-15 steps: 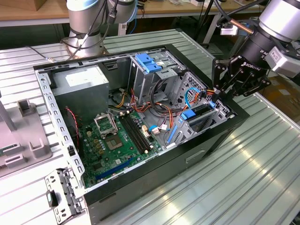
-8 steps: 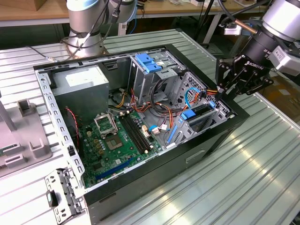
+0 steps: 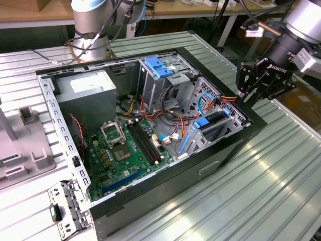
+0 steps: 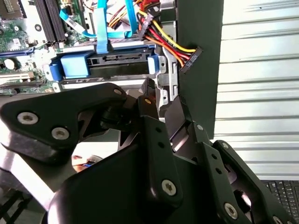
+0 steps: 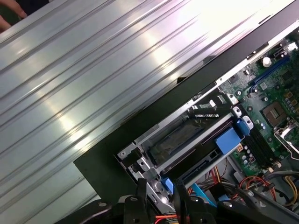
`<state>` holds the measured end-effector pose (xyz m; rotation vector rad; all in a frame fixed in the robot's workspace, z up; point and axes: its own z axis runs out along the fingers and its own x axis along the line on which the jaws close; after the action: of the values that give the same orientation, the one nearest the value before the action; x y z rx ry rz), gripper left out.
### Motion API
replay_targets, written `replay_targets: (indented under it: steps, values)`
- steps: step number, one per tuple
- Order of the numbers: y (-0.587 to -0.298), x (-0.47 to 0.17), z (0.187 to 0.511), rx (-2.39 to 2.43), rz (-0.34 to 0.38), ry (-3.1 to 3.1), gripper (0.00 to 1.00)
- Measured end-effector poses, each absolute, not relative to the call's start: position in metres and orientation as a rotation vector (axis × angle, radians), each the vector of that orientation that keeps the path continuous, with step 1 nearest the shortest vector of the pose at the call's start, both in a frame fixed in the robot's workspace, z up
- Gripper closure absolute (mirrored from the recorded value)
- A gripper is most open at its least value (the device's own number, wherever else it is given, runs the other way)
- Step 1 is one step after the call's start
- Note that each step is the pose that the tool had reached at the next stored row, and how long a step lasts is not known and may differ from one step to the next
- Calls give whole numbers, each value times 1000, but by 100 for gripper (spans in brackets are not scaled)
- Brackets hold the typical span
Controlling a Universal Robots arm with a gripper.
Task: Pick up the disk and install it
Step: 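Insert the first disk wire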
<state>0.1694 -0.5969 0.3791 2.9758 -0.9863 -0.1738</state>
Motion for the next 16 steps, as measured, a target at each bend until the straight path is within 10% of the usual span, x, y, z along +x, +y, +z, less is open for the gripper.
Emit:
replay_targets:
  steps: [16]
  values:
    - [-594, 181, 370, 2979, -186, -1016, 64]
